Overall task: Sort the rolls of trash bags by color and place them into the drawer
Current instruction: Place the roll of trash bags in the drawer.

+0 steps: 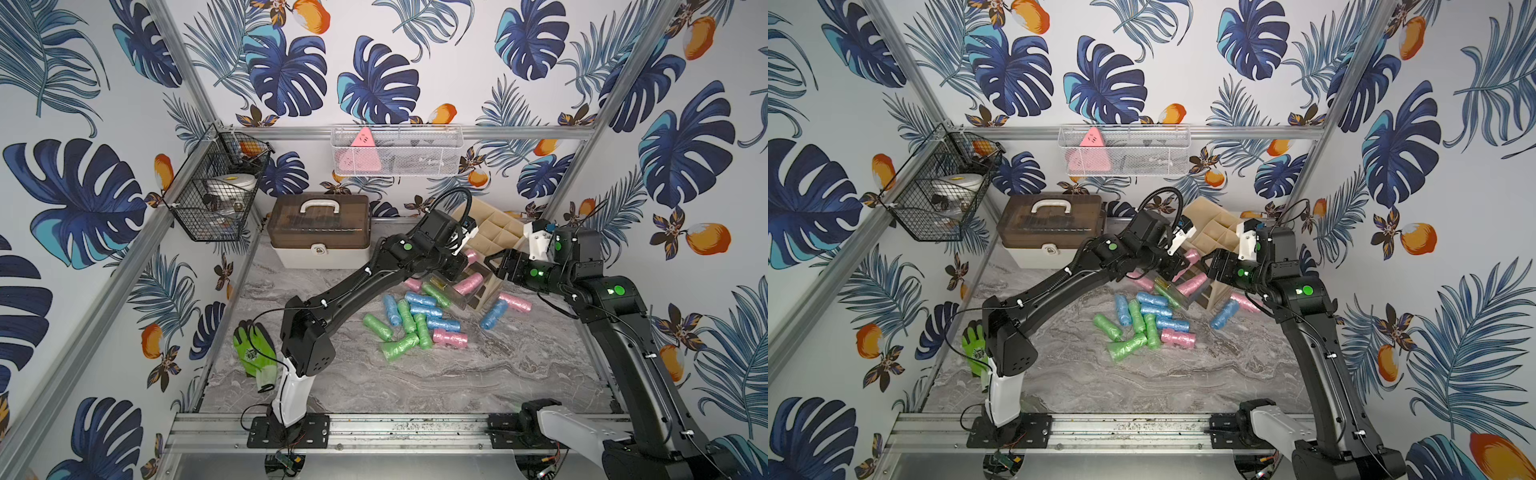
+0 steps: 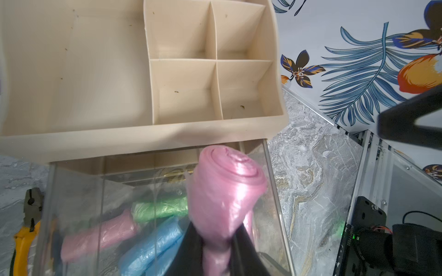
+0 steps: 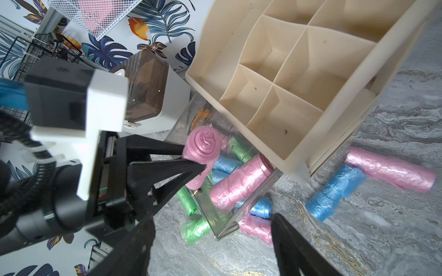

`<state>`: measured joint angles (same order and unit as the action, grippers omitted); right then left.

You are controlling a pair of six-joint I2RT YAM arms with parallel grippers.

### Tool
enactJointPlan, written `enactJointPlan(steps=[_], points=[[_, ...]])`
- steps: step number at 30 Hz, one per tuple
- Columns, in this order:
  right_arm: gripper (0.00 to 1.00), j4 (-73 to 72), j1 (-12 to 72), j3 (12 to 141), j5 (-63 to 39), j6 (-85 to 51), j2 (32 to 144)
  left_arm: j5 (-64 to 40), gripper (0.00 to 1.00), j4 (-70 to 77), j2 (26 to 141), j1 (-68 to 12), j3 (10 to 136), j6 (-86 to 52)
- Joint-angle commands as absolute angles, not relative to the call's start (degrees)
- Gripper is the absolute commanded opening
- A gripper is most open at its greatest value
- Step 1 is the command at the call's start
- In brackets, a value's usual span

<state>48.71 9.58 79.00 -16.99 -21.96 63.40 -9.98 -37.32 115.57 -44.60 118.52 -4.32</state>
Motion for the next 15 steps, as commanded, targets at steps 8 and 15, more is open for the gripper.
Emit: enactJointPlan(steps=[8, 15], points=[[0.78, 48.69, 9.58, 78.49, -16.61, -21.80, 62.99, -10.50, 0.22, -42.99, 121.71, -44.98, 125.78, -1.09], [0.78, 48.87, 9.55, 78.57, -15.91, -21.62, 62.72, -10.81, 0.24, -47.39, 124.80, -45.19, 129.91, -0.69]])
